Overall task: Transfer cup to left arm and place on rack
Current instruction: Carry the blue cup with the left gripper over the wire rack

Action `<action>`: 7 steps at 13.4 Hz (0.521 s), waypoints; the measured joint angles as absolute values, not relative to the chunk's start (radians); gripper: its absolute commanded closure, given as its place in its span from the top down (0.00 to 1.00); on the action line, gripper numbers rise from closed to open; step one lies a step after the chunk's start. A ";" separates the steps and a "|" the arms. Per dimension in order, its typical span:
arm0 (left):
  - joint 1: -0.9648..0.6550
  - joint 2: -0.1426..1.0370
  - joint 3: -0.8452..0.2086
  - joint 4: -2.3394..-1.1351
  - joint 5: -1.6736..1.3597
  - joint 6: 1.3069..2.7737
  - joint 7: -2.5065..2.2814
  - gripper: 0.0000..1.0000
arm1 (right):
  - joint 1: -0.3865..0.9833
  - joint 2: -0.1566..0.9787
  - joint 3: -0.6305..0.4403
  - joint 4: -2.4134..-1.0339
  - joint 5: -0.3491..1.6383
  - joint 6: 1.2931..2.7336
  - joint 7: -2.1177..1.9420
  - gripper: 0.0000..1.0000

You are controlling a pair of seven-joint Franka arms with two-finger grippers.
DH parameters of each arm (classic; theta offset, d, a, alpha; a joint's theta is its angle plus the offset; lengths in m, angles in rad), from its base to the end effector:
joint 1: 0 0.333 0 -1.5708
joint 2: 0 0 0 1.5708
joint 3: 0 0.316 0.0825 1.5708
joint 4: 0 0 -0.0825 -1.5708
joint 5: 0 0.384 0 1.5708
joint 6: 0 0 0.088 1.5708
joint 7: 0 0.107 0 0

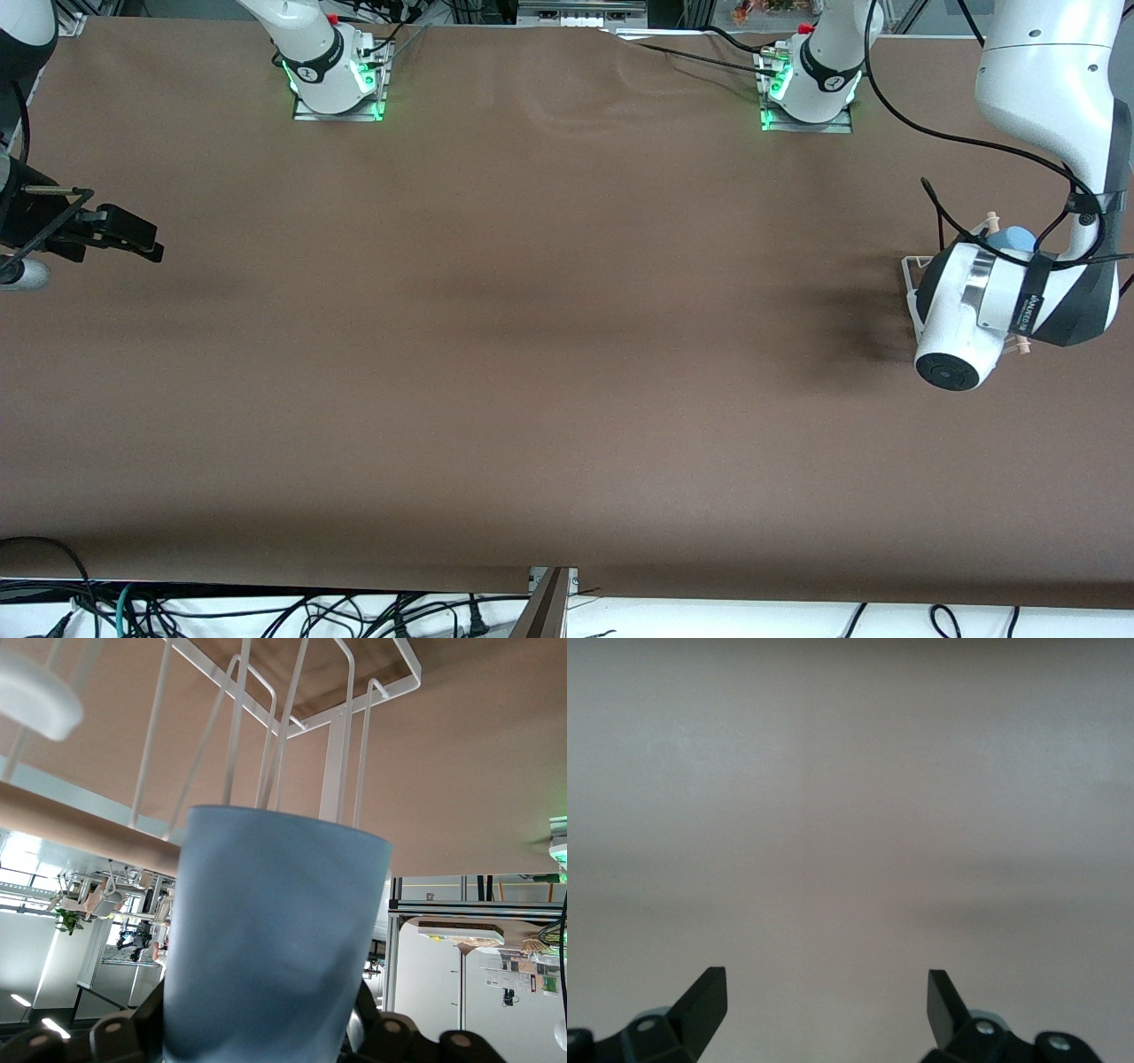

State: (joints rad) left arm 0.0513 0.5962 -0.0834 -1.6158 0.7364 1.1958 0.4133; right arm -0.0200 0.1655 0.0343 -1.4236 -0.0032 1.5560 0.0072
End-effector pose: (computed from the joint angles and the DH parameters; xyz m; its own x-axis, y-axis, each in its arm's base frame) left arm 0.5801 0.0757 0.2776 0.3723 -0.1221 -0.9201 -0.6158 -0.7742 -0.1464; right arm 0.6032 0.0065 0.5967 0.9994 0.0068 -0.0330 0.0067 -1.0000 -0.0022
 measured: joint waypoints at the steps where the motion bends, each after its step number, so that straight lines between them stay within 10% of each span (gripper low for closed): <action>1: 0.051 0.596 -0.084 -1.616 0.736 1.196 0.409 1.00 | -0.020 0.165 0.034 -1.424 -0.003 1.556 0.007 1.00; 7: 0.051 0.596 -0.086 -1.608 0.736 1.196 0.400 1.00 | -0.020 0.165 0.035 -1.424 -0.003 1.556 0.011 1.00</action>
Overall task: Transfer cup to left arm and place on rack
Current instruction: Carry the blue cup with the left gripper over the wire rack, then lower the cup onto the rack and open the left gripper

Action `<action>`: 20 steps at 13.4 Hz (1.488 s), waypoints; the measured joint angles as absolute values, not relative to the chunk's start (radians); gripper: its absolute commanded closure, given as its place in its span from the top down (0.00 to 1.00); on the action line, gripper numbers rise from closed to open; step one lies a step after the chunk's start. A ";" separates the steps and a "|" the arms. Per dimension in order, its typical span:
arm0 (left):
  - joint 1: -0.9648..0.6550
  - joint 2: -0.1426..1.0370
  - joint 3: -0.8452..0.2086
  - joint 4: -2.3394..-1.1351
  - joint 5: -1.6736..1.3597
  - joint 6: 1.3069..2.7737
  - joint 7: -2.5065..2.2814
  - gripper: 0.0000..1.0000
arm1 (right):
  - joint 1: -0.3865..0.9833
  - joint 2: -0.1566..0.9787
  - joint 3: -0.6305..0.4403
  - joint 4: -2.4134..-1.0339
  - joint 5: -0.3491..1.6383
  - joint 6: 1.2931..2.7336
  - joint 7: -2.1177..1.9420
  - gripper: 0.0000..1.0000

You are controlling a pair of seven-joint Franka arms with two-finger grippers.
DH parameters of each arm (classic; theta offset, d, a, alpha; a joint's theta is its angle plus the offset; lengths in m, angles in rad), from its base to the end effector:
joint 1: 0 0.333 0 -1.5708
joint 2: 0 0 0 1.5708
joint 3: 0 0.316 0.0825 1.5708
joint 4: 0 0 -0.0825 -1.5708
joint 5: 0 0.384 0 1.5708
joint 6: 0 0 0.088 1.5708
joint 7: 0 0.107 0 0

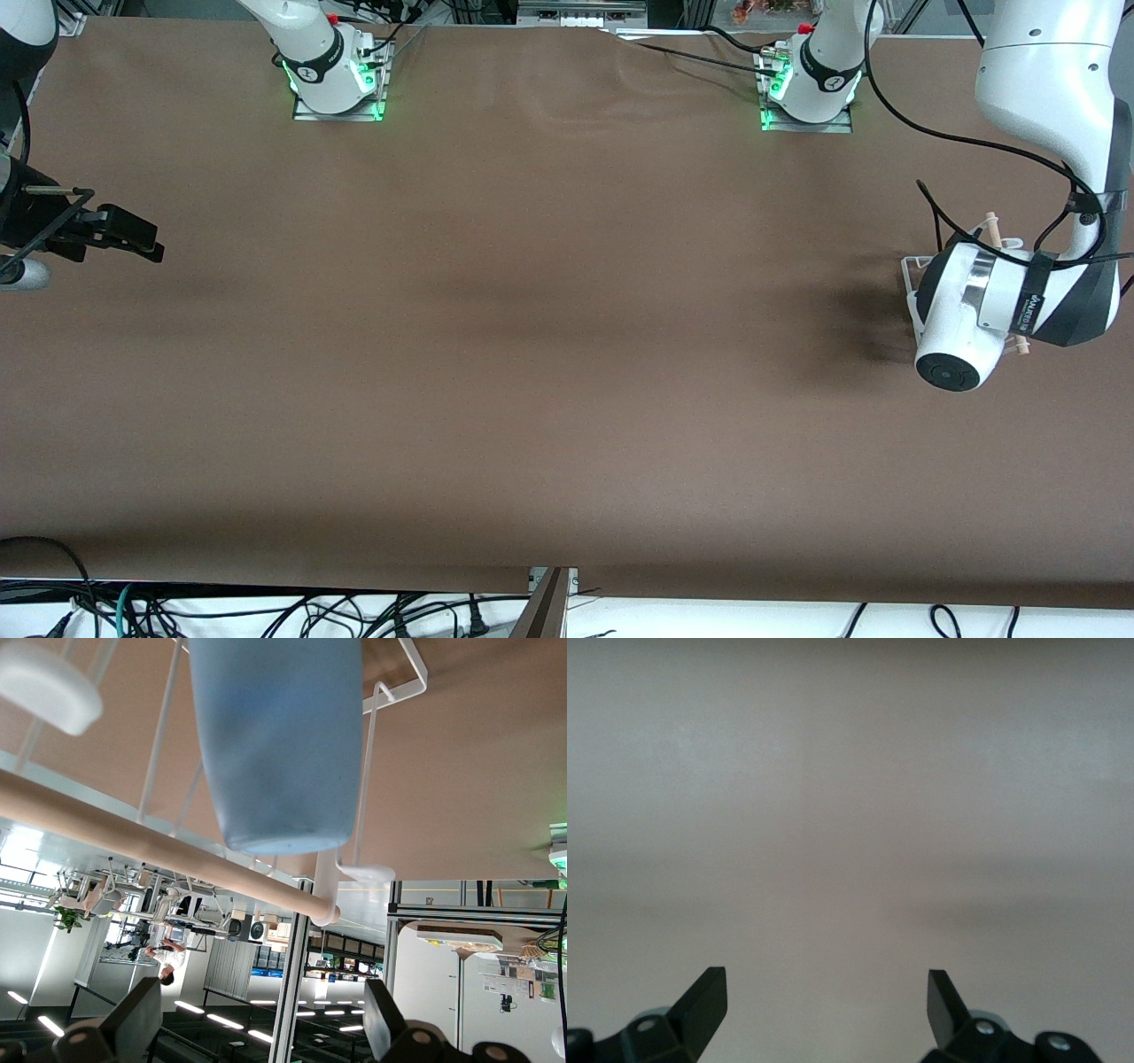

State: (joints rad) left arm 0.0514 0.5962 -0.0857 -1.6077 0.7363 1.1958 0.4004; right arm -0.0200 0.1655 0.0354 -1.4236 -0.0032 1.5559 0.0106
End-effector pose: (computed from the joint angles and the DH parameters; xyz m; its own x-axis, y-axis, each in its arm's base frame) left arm 0.5824 0.0747 0.2803 0.3875 -0.1140 -0.9148 -0.6107 -0.7751 -0.1621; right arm 0.6032 0.0071 0.5967 0.9994 0.0045 -0.0331 0.0044 -1.0000 -0.0023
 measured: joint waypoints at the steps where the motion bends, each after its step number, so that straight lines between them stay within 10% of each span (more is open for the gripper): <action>1: 0.051 0.596 -0.087 -1.601 0.729 1.196 0.400 1.00 | -0.020 0.165 0.035 -1.424 -0.003 1.556 0.011 1.00; 20: 0.027 0.294 -0.226 -1.412 0.052 1.502 0.147 1.00 | -0.020 0.165 0.038 -1.423 -0.003 1.555 0.014 1.00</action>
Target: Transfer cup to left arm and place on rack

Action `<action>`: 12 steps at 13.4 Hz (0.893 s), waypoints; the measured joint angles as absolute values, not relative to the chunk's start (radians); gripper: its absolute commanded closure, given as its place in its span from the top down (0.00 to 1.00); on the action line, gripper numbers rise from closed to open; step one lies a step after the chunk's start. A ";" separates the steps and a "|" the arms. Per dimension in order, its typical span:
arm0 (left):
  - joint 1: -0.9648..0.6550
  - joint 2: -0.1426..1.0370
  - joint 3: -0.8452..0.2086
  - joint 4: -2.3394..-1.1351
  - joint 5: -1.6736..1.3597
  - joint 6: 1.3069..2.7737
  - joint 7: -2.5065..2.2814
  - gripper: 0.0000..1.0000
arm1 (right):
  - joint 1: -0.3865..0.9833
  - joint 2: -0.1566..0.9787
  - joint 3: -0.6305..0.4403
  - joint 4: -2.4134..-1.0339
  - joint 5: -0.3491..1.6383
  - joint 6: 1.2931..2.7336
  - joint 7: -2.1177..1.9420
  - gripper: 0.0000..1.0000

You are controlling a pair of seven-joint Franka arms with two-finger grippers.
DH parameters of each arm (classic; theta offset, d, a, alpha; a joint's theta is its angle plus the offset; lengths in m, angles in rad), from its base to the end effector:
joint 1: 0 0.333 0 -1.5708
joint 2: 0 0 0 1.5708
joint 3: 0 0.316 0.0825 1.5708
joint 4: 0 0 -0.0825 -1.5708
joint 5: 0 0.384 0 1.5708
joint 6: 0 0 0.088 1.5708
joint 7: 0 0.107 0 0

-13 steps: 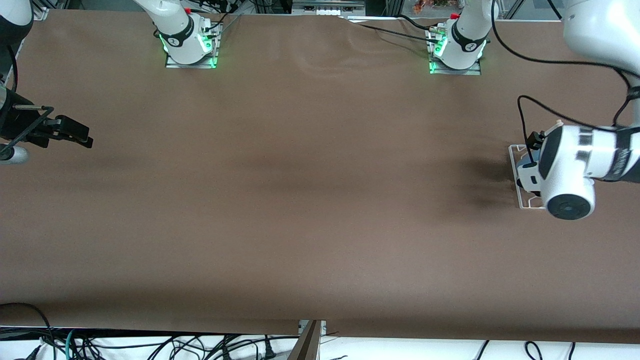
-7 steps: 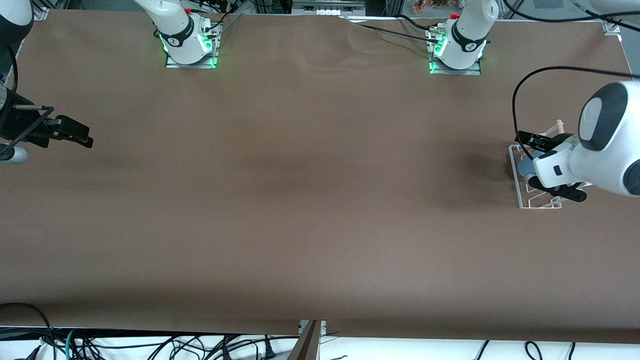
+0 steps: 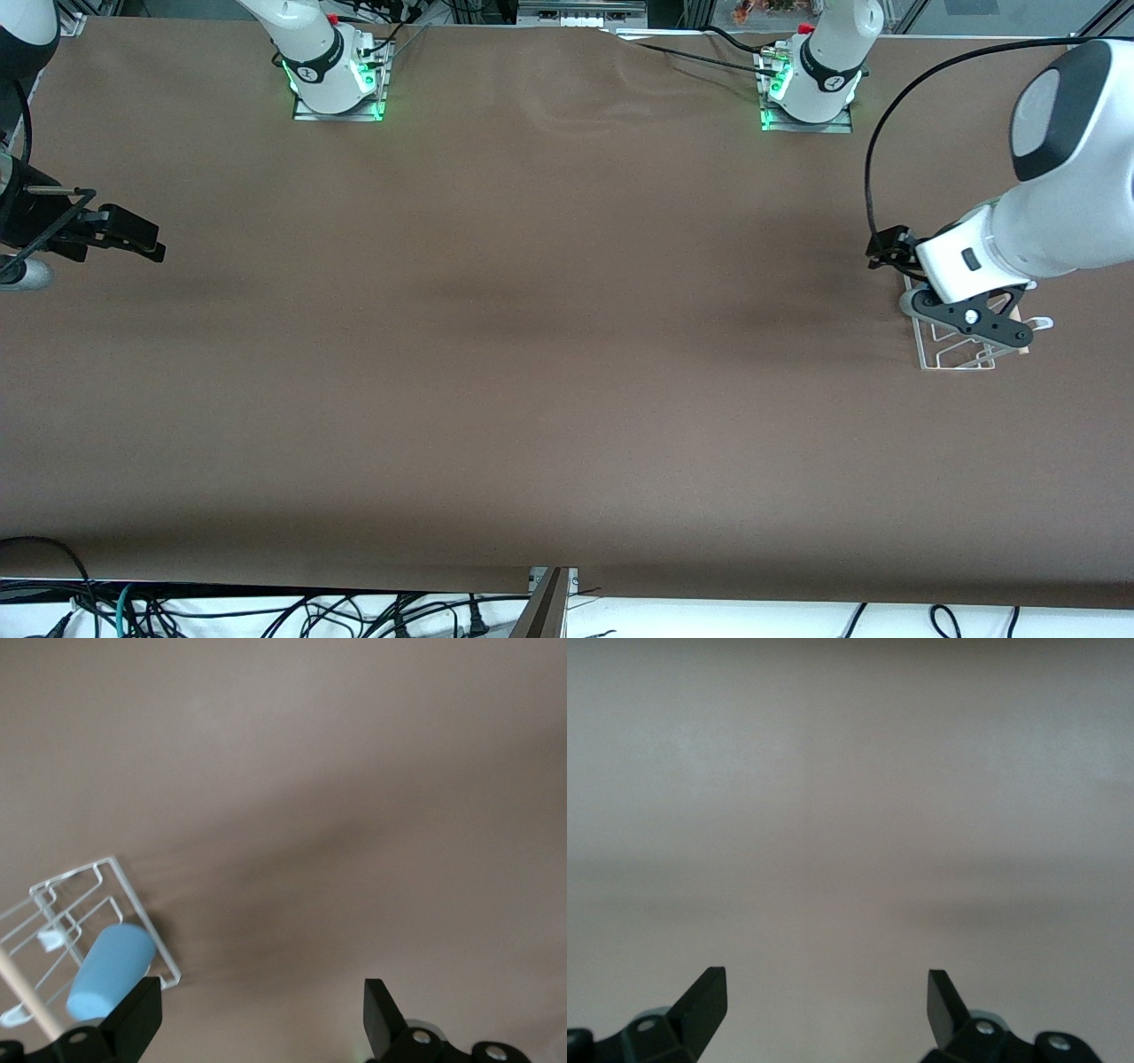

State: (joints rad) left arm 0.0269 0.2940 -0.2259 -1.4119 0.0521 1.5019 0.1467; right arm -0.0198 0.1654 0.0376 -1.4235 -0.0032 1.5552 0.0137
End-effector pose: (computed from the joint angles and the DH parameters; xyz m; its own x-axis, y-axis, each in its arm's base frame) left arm 0.6176 -0.1000 0.5227 0.9226 -0.3351 -0.1914 -0.3334 -0.9419 0.0417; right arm 0.6031 0.0084 0.5968 0.9994 0.0037 -0.0336 0.0037 -1.0000 -0.0025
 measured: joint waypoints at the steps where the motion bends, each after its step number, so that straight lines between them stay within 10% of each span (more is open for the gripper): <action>1: 0.009 0.292 -0.220 -1.417 0.052 1.518 0.133 1.00 | -0.020 0.165 0.038 -1.423 -0.003 1.555 0.014 1.00; 12: -0.090 0.007 -0.002 -1.769 0.037 1.811 0.042 1.00 | -0.020 0.165 0.038 -1.423 -0.003 1.555 0.014 1.00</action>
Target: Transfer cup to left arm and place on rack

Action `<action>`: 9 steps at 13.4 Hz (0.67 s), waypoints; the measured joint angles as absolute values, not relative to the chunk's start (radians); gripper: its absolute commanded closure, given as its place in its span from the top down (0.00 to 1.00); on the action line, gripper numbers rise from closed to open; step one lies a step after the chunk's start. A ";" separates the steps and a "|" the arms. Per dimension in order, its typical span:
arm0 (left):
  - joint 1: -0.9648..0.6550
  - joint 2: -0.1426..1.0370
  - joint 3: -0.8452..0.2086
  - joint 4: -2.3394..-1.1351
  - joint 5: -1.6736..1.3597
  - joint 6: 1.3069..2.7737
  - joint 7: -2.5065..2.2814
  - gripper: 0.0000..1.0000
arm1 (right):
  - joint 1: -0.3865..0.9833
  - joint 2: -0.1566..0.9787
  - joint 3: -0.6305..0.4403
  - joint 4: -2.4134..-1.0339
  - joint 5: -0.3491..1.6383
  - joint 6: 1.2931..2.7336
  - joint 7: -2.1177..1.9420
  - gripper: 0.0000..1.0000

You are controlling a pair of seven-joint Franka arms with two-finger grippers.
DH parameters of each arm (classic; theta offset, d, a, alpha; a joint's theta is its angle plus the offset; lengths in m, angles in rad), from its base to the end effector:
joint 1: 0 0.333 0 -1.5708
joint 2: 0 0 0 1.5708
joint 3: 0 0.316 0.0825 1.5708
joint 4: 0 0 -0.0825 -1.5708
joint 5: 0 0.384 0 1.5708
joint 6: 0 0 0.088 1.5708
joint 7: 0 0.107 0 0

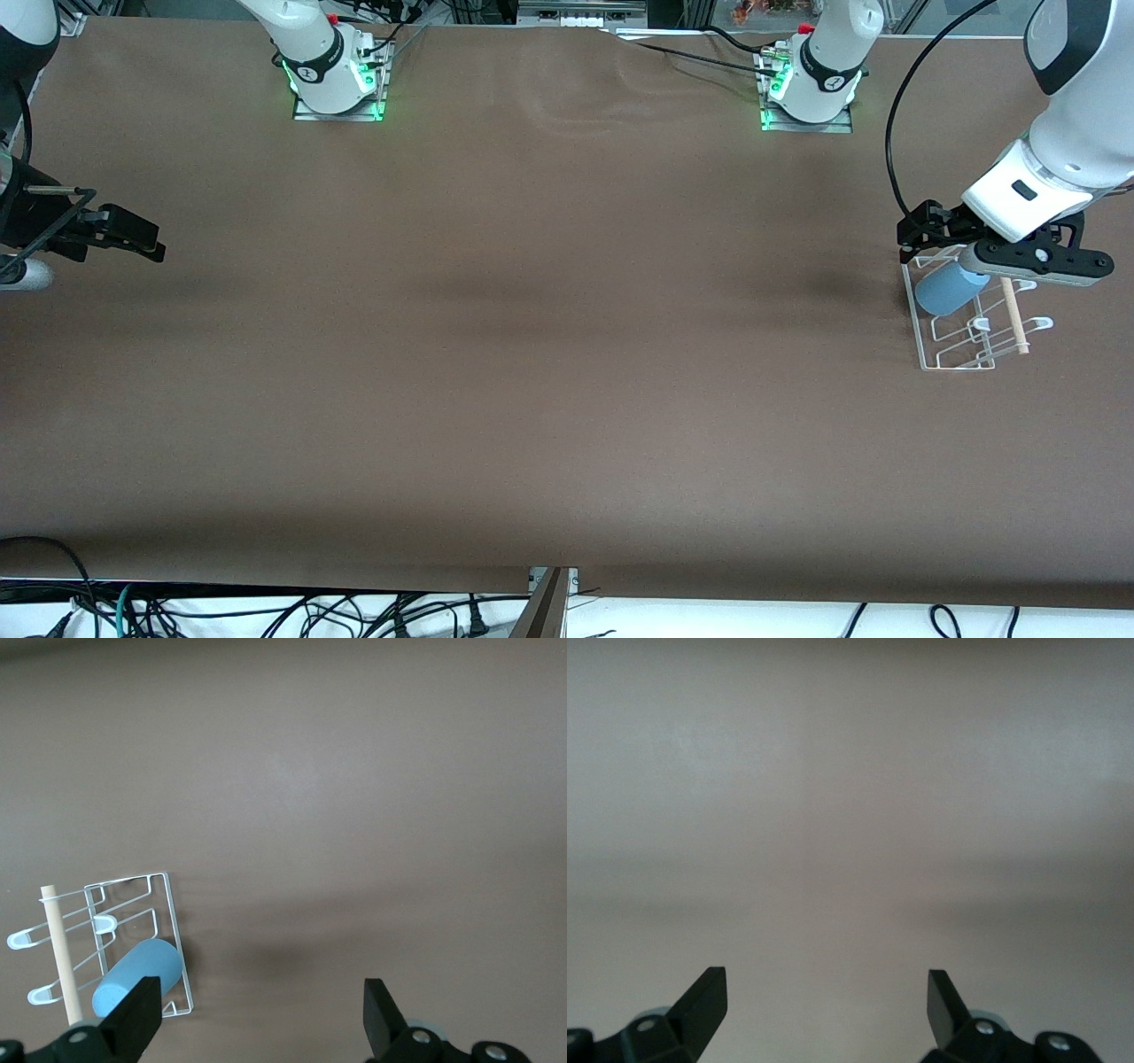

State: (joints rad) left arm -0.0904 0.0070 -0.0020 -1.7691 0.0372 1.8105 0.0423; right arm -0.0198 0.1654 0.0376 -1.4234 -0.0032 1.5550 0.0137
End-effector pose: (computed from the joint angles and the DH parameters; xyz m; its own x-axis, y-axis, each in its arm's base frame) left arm 0.5670 -0.0494 0.5470 0.9892 -0.1430 0.0327 -0.1417 -0.9892 -0.0378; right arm 0.6031 0.0084 0.5968 0.9994 0.0037 -0.0337 0.0037 -1.0000 -0.0025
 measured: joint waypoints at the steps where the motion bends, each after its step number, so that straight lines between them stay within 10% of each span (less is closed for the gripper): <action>1: -0.090 0.013 0.002 -1.768 0.037 1.813 0.042 1.00 | -0.020 0.165 0.038 -1.423 -0.003 1.555 0.014 1.00; 9: -0.091 0.025 0.005 -1.748 0.037 1.813 0.040 1.00 | -0.020 0.165 0.038 -1.423 -0.003 1.555 0.014 1.00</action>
